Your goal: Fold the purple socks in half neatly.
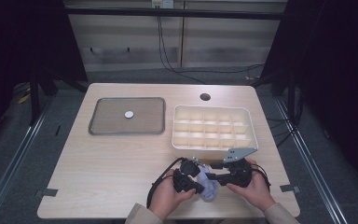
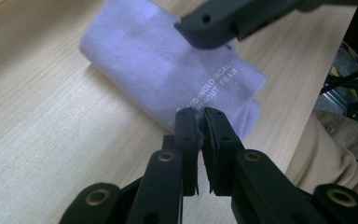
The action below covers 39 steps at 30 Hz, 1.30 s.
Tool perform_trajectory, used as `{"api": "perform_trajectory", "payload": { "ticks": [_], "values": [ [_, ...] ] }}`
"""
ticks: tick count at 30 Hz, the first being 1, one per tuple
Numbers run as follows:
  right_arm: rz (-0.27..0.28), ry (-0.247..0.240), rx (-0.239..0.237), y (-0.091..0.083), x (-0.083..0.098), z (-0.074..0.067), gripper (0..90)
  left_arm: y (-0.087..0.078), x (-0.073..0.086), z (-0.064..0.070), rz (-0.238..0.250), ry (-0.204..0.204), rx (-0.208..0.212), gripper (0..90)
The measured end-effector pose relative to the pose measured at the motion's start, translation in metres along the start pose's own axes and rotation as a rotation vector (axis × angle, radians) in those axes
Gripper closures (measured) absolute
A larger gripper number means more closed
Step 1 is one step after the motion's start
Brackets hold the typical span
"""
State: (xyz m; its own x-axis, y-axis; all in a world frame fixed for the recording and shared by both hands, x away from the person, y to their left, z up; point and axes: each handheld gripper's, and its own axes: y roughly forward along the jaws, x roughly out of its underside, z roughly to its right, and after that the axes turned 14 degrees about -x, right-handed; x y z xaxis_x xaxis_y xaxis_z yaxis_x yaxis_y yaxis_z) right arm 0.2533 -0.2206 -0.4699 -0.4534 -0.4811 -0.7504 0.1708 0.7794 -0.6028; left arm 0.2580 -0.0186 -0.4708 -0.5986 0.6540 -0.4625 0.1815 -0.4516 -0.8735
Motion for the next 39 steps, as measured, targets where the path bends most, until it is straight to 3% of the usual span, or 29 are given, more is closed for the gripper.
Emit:
{"api": "perform_trajectory", "payload": {
  "ticks": [7, 8, 15, 20, 31, 39],
  "values": [
    [-0.033, 0.012, 0.002, 0.005, 0.006, 0.001, 51.6, -0.004, -0.001, -0.003, -0.003, 0.010, -0.004, 82.7],
    [-0.034, 0.010, 0.000, 0.005, 0.006, 0.001, 51.6, -0.004, 0.000, -0.003, 0.014, 0.008, -0.011, 81.9],
    [-0.041, 0.019, 0.012, 0.002, 0.008, 0.008, 51.2, -0.010, 0.004, -0.013, 0.014, 0.015, -0.041, 76.9],
    [-0.029, 0.038, 0.018, -0.002, 0.011, 0.014, 50.0, -0.012, 0.007, -0.018, 0.025, 0.023, -0.070, 69.9],
    [-0.016, 0.050, 0.047, -0.012, 0.011, 0.018, 47.5, -0.015, 0.010, -0.024, 0.041, 0.021, -0.084, 64.7],
    [0.023, 0.063, 0.036, -0.016, 0.006, 0.011, 40.9, -0.017, 0.009, -0.025, 0.049, 0.019, -0.093, 62.3]
  ]
}}
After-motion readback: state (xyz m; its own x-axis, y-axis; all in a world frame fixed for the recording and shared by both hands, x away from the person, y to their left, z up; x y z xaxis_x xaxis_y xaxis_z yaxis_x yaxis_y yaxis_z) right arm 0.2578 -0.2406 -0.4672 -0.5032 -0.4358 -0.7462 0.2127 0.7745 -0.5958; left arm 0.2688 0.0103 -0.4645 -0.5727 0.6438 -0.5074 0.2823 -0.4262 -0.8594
